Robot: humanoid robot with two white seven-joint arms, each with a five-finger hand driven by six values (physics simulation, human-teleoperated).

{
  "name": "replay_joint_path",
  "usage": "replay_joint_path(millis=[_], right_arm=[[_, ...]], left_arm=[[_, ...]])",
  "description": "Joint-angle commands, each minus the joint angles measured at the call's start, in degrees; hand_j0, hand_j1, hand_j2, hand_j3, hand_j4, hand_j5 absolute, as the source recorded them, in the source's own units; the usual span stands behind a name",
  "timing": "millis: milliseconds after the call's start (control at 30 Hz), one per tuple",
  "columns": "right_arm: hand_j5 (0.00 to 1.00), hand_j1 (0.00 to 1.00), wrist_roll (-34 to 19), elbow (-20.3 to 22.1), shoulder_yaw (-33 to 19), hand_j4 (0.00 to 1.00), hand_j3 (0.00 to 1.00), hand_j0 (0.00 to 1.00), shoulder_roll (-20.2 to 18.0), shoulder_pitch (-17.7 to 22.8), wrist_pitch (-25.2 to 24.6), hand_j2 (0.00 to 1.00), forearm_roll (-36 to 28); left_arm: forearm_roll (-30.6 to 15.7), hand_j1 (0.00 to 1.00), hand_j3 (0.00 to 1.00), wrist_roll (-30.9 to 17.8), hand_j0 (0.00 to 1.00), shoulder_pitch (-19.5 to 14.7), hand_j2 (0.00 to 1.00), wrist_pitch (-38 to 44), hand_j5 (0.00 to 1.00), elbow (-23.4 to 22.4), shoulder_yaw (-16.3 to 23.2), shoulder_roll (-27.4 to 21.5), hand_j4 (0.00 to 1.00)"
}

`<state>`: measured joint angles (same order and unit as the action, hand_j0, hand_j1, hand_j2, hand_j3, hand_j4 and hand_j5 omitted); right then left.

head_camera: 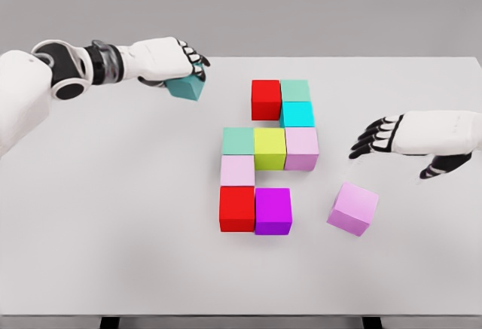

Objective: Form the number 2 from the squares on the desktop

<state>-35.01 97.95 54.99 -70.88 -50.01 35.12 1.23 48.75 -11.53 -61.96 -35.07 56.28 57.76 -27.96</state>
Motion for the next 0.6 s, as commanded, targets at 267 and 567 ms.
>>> replay_joint_path(millis=[267,567], right_arm=[[0.99,0.99,0.01,-5.14,11.88,0.99,0.99,0.99,-7.78,-4.21,-0.12,0.99,-5.28],[1.00,1.00,0.01,3.03,33.26,1.00,1.00,1.00,-14.11,-18.37,-0.12,1.00,-1.15]], left_arm=[[0.03,0.75,0.75,-0.77,0.75,0.00,0.75,0.07,0.75,-1.97,0.16,1.77,0.75],[-0.06,0.81,0.81,-0.77,0.81,0.18,0.81,0.07,0.81,-1.97,1.39,1.86,0.81]])
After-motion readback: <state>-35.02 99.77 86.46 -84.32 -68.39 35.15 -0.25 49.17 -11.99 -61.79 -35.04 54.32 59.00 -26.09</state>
